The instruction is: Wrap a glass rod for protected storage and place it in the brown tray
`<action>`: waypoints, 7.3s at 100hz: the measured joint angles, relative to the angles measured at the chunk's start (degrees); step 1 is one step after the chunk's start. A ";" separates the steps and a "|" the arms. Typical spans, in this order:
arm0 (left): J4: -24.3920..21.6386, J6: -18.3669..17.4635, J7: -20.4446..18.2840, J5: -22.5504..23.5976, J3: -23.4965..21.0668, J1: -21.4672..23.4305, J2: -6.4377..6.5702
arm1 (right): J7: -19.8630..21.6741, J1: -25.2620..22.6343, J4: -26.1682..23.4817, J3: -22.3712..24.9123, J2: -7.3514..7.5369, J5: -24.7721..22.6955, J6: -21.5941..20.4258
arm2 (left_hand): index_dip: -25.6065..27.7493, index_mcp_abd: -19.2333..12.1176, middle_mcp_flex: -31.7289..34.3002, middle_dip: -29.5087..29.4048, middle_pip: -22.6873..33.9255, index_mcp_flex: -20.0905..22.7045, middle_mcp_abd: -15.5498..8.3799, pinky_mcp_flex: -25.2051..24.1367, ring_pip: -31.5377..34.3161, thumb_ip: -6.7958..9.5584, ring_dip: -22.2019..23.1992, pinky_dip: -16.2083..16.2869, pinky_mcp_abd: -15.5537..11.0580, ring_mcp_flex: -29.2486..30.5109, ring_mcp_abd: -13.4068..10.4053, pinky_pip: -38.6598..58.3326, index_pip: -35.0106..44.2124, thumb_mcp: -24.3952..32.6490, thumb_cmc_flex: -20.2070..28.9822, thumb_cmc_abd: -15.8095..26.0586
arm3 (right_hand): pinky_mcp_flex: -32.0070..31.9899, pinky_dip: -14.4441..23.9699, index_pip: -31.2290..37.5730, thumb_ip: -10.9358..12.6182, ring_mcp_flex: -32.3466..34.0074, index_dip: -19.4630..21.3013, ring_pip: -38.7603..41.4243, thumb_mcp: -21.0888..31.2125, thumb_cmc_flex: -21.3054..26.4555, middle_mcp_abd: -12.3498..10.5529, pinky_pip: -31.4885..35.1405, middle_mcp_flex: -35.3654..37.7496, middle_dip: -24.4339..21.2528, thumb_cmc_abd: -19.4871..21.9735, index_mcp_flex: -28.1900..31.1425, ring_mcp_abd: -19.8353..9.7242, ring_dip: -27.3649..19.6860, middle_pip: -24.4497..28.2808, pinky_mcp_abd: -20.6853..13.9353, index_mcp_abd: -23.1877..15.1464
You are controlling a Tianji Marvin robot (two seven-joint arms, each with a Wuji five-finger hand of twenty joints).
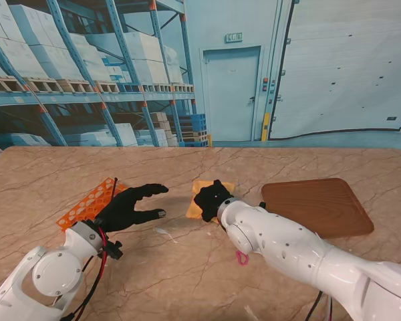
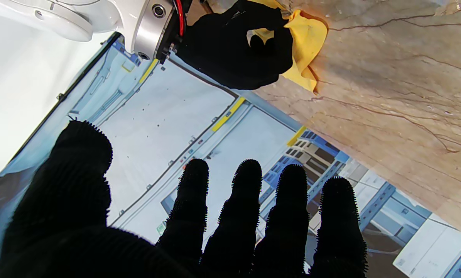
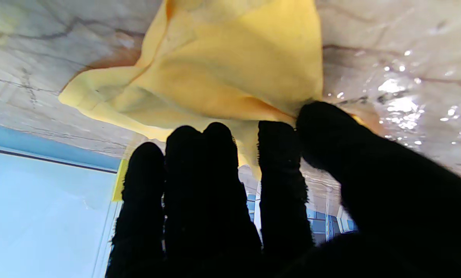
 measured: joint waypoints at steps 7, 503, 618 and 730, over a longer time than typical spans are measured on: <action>0.00 0.18 -0.14 -0.09 0.09 -0.09 0.00 | 0.10 0.00 0.03 0.02 -0.01 0.00 -0.12 | 0.00 0.00 0.00 0.00 0.00 0.00 0.00 0.00 0.00 0.00 0.01 0.00 0.00 0.00 0.00 0.02 0.00 -0.01 0.00 0.00 | 0.00 0.00 0.75 0.34 0.00 0.05 0.00 -0.20 0.00 -0.01 0.01 0.00 -0.52 1.04 0.00 0.00 0.00 0.03 0.00 -0.12; -1.52 -7.55 7.52 4.08 -2.80 2.94 -0.77 | 10.75 -44.88 -40.90 55.11 7.00 24.57 -27.12 | 0.06 -0.01 0.63 0.01 0.01 1.45 0.01 0.00 -0.37 0.00 0.09 0.00 0.11 0.03 0.41 0.80 0.02 -2.02 0.03 0.00 | -4.39 1.28 -32.53 0.73 -10.10 10.18 -44.66 -25.80 -10.83 -1.93 -39.64 -15.36 -12.12 4.38 -25.96 -1.09 -17.18 -30.22 1.95 -3.38; 13.53 -16.06 19.37 28.42 -15.15 -1.67 -0.12 | 6.01 -47.89 -44.86 54.84 7.10 15.05 -24.82 | -1.46 3.89 0.43 1.71 2.91 2.82 0.01 8.90 19.00 0.00 15.98 19.43 -1.36 7.71 0.61 36.43 0.88 18.56 -1.28 -8.01 | -3.66 4.22 -32.53 0.73 -9.51 10.77 -44.53 -25.80 -10.84 -2.63 -40.09 -15.35 -12.12 4.38 -25.84 -1.33 -16.39 -30.24 1.94 -3.62; 26.41 -3.65 24.89 31.58 -2.84 -12.17 0.74 | 6.56 -47.93 -45.56 53.97 7.20 13.08 -22.21 | -1.90 2.03 -0.68 3.54 8.13 0.66 -2.66 0.22 10.86 0.00 10.23 14.56 -1.88 0.01 -1.85 23.21 4.58 24.74 -1.25 -9.23 | -3.56 4.41 -32.44 0.73 -8.88 10.89 -44.19 -25.80 -10.84 -2.68 -40.10 -14.17 -11.83 4.38 -24.19 -1.45 -15.58 -30.28 1.95 -3.99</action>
